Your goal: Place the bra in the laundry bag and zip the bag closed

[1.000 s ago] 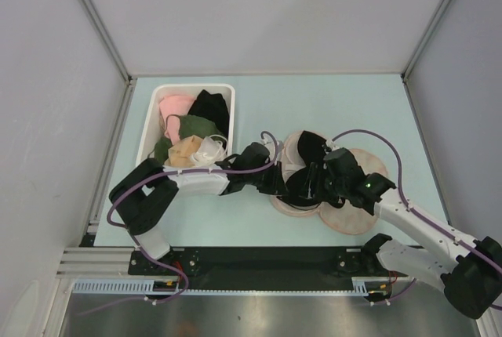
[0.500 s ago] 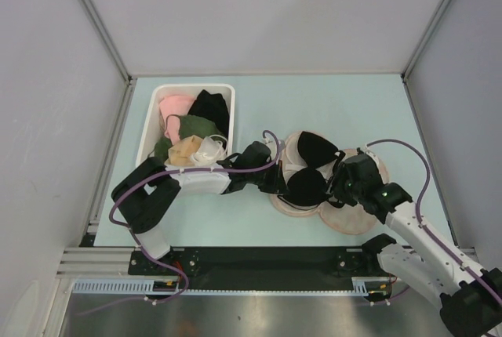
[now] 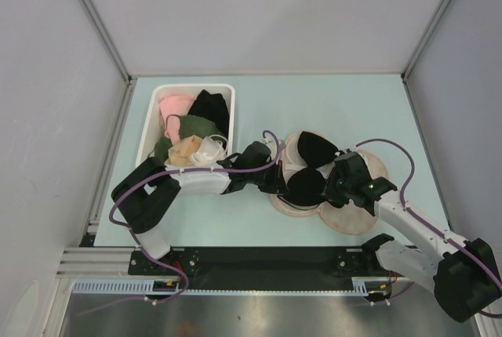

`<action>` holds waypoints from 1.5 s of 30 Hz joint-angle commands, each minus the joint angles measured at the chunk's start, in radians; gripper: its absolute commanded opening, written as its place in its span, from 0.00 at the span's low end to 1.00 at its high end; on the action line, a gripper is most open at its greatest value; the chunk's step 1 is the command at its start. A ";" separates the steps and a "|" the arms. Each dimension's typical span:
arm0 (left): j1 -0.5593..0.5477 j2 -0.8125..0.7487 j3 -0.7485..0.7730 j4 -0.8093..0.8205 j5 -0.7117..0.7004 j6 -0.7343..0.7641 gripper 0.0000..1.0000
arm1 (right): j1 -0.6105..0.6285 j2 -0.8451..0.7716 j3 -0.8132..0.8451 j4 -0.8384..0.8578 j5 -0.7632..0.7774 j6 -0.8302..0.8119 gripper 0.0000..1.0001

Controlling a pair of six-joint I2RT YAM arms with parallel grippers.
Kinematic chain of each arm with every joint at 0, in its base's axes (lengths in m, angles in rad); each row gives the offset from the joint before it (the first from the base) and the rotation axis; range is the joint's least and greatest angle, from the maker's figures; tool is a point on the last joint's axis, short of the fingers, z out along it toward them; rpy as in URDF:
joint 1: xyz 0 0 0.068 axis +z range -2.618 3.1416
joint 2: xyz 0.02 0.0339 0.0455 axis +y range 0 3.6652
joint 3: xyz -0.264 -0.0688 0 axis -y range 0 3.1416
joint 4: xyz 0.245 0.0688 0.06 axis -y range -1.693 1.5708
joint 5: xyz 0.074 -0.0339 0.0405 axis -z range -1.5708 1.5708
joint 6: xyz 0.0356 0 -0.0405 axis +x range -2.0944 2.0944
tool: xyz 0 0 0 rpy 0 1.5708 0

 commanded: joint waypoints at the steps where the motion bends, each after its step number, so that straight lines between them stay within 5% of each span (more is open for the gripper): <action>1: -0.005 -0.024 0.016 0.019 0.007 0.018 0.00 | 0.006 0.024 -0.012 0.063 0.018 0.026 0.29; 7: -0.002 -0.027 0.009 0.018 -0.007 0.015 0.00 | -0.039 0.023 -0.032 0.068 0.052 0.020 0.00; 26: 0.017 -0.057 -0.056 -0.019 -0.064 0.031 0.01 | -0.198 -0.031 -0.014 -0.052 0.114 -0.106 0.00; 29: 0.017 -0.074 -0.030 -0.048 -0.065 0.045 0.17 | -0.198 -0.023 -0.008 -0.055 0.097 -0.098 0.00; 32: 0.015 -0.102 -0.004 -0.064 -0.050 0.055 0.42 | -0.198 -0.020 0.011 -0.078 0.084 -0.091 0.11; 35: 0.015 -0.145 0.033 -0.094 -0.050 0.079 0.57 | -0.204 -0.051 0.031 -0.122 0.080 -0.081 0.42; 36: 0.015 -0.159 0.042 -0.094 -0.054 0.085 0.59 | -0.207 -0.060 0.050 -0.151 0.071 -0.078 0.60; 40: 0.015 -0.214 0.092 -0.194 -0.102 0.116 0.72 | -0.263 -0.120 0.119 -0.244 0.058 -0.043 0.86; 41: 0.017 -0.223 0.105 -0.202 -0.111 0.125 0.73 | -0.284 -0.126 0.135 -0.262 0.069 -0.022 0.99; 45: 0.017 -0.249 0.118 -0.229 -0.153 0.136 0.74 | -0.441 -0.106 0.192 -0.363 0.201 0.011 1.00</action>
